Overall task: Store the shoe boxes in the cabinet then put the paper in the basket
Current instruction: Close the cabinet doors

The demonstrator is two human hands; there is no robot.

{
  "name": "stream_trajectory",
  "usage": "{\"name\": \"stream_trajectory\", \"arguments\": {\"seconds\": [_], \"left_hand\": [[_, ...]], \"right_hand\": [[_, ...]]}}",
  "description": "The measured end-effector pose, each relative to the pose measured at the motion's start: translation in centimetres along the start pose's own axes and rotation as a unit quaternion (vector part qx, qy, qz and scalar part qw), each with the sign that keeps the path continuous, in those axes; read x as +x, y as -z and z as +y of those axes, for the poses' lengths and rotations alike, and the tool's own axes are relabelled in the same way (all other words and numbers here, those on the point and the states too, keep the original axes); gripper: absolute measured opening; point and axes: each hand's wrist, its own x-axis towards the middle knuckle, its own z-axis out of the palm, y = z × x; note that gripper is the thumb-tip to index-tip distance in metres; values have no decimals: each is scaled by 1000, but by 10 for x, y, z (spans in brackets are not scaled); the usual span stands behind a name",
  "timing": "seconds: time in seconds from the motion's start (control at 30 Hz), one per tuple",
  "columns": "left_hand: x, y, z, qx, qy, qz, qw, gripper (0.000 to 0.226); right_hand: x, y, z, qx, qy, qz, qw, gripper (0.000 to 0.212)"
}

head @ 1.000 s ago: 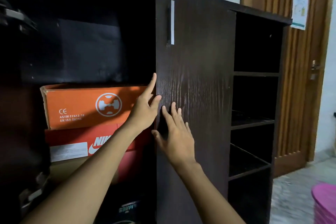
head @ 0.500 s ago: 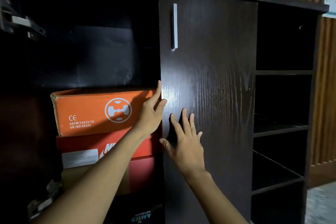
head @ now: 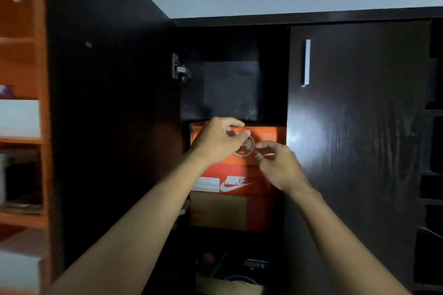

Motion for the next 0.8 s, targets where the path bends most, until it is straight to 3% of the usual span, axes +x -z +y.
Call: {"name": "stream_trajectory", "arguments": {"seconds": [0.13,0.23,0.3,0.33,0.43,0.5,0.57,0.7,0.8], "left_hand": [[-29,83,20,112,-102,120,981,26],[-43,141,27,259,-221,270,901,30],[-51,170,28,305,-247,361,846,33],[-56,181,27,297,-239,391,838,36],[-63,208,15,227,-137,420,868,48],[-67,219,9,135,-49,367,919,45],[-71,220,8,22,-17,295,955,25],[-74,217,14,-39,-24,268,962,15],[-73,213,19,-77,-20,230,970,29]], "right_hand": [[-10,-38,-66,164,122,-38,978,11],[-17,-64,-107,233,187,-78,951,15],[-21,-83,-129,253,213,-94,939,21],[-23,-91,-140,261,225,-98,934,24],[-34,-109,-166,276,256,-100,921,39],[-42,-113,-177,275,270,-124,914,48],[-49,-113,-185,267,276,-143,912,54],[-54,-108,-187,258,281,-151,912,65],[-58,-97,-181,254,276,-157,914,74]]}}
